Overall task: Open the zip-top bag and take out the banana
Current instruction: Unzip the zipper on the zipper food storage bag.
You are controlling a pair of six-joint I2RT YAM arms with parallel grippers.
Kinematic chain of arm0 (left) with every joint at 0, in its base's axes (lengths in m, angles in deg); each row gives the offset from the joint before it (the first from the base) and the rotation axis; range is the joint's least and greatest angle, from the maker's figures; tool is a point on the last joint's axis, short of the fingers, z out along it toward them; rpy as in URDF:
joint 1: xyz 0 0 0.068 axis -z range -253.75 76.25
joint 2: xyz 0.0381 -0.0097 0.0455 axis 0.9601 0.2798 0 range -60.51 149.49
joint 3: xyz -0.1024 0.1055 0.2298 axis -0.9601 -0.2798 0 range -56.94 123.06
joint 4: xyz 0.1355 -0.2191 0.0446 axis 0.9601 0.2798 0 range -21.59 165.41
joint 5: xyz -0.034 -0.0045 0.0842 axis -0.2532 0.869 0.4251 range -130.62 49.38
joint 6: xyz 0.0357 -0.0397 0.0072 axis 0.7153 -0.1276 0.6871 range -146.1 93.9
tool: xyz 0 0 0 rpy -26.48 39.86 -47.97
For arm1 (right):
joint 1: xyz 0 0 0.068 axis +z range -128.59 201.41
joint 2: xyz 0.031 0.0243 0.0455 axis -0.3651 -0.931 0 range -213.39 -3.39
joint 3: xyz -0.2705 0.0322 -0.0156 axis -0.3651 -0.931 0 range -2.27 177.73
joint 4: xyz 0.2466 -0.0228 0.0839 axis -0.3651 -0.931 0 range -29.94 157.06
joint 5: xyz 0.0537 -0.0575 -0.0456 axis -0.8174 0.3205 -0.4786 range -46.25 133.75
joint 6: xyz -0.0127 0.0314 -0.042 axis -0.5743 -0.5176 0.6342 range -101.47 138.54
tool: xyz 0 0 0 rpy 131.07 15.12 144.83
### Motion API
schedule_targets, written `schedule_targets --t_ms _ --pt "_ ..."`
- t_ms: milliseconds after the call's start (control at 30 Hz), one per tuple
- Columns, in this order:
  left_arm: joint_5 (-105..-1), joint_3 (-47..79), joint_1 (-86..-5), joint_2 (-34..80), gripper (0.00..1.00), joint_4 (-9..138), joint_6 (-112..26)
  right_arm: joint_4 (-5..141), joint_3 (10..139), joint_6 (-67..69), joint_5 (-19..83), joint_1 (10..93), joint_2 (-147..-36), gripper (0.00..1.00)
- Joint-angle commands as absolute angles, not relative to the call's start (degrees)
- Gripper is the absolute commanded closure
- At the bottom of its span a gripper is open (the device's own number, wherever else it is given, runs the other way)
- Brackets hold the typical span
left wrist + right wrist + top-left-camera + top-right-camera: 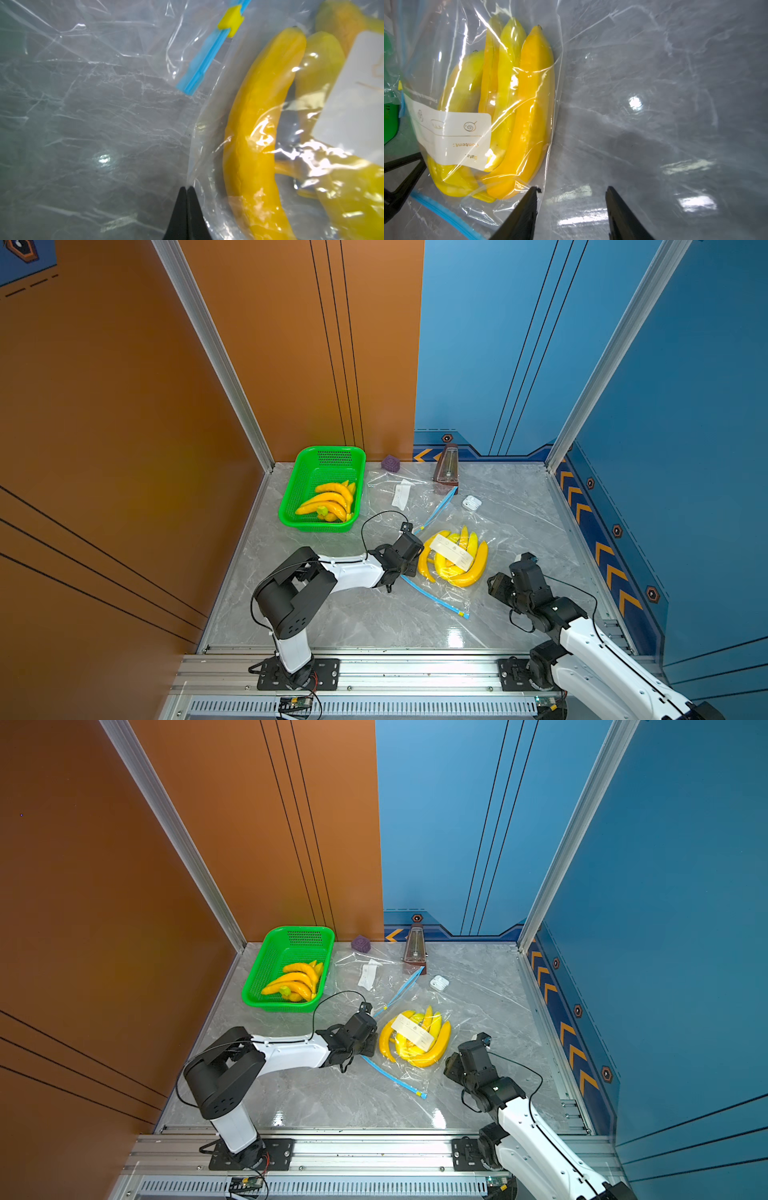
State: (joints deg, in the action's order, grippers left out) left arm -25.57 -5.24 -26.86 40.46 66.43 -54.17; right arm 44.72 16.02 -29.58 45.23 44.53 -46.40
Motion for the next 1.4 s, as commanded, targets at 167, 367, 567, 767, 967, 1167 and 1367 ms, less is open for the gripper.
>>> schedule_targets --t_ms 167,367,567,767,967,1167,1367 --pt "-23.86 -6.71 -27.31 39.26 1.00 66.53 -55.26 50.13 9.00 -41.23 41.23 54.76 -44.84 0.52" --pt "-24.38 -6.64 -26.97 39.76 1.00 66.22 -55.46 54.12 6.19 -46.72 44.64 63.11 -42.77 0.56" --pt "-24.32 -6.03 -25.63 40.61 1.00 66.13 -55.76 59.99 4.54 -50.08 46.34 67.44 -47.80 0.58" --pt "-23.99 -6.31 -24.66 41.18 1.00 65.86 -56.37 63.84 4.67 -51.43 47.48 68.96 -53.63 0.67" --pt "-23.58 -7.00 -23.79 41.02 1.00 65.95 -56.50 59.35 5.10 -51.17 50.66 68.99 -47.81 0.79" --pt "-23.28 -7.88 -23.22 39.72 1.00 65.99 -55.92 54.87 5.47 -50.18 50.99 67.97 -40.69 0.99" --pt "-24.25 -9.55 -22.04 34.72 0.61 66.11 -52.40 52.40 7.72 -47.62 48.95 66.00 -41.99 1.00"
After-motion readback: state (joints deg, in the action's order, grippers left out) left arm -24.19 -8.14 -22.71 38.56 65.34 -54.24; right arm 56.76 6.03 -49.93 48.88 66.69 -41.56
